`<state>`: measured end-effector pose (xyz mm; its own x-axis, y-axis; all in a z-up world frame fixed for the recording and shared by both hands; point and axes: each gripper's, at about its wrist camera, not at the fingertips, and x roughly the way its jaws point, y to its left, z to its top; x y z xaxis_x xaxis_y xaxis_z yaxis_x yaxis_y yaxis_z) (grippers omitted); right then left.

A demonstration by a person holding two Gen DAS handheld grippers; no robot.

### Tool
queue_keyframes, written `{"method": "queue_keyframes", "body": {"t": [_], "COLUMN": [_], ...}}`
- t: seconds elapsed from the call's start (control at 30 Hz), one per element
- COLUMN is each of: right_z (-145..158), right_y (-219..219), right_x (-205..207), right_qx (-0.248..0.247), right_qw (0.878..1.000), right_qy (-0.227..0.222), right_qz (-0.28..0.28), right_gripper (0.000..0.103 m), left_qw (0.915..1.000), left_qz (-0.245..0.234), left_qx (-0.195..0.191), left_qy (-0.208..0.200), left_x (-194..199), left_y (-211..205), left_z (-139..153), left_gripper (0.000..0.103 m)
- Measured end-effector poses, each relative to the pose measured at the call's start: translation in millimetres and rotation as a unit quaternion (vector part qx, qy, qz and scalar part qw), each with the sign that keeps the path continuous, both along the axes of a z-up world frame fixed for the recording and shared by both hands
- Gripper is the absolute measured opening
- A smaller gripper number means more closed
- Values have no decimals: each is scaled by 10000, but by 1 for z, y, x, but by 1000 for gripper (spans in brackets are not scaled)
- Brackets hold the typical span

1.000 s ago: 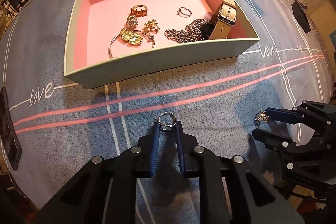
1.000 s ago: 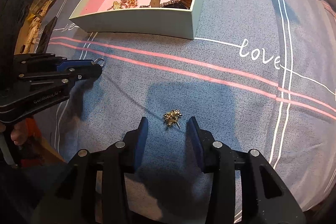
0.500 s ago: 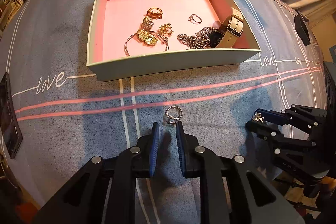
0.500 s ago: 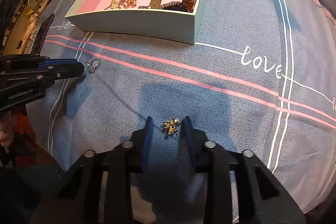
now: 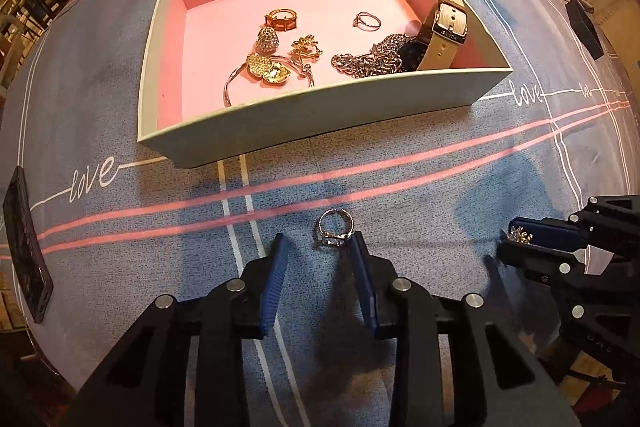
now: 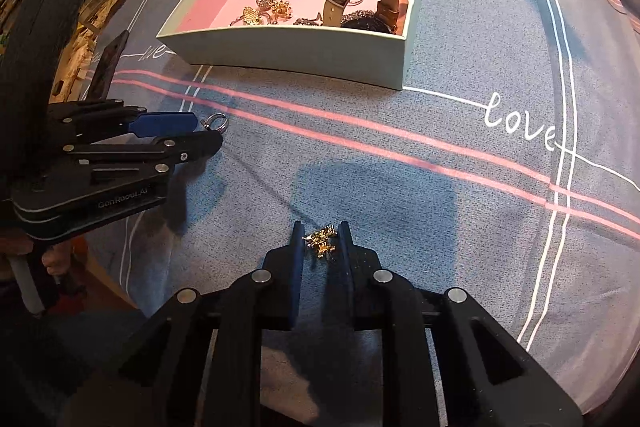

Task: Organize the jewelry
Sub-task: 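Carry the pendant and silver ring over the box with both tools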

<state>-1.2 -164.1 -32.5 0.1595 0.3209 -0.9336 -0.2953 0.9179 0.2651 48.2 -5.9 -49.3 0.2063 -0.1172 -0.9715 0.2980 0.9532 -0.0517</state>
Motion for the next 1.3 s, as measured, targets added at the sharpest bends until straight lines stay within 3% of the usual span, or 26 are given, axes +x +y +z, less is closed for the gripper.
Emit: {"method": "queue_keyframes", "body": {"t": [0.1,0.43,0.7,0.83,1.07,1.3], "right_z": [-1,14,55,72,86,83], "right_y": [2,18,30,35,43,53], "right_x": [2,10,41,69,108,116], "right_qx": [15,144,171,122,46,-10], "right_qw": [10000,9996,9975,9962,9957,9960], "right_qy": [9,-189,-675,-847,-919,-865], "right_qz": [27,182,153,131,124,223], "right_gripper": [18,18,18,18,18,18], "left_qw": [9996,9988,9979,9962,9939,9933], "left_qz": [13,199,372,671,1046,1119], "left_qx": [-270,-435,-518,-495,-314,-274], "left_qy": [21,75,-137,-248,-158,-113], "left_x": [2,1,8,32,88,100], "left_y": [3,17,17,22,17,17], "left_z": [2,18,61,82,88,86], "left_gripper": [12,12,12,12,12,12]}}
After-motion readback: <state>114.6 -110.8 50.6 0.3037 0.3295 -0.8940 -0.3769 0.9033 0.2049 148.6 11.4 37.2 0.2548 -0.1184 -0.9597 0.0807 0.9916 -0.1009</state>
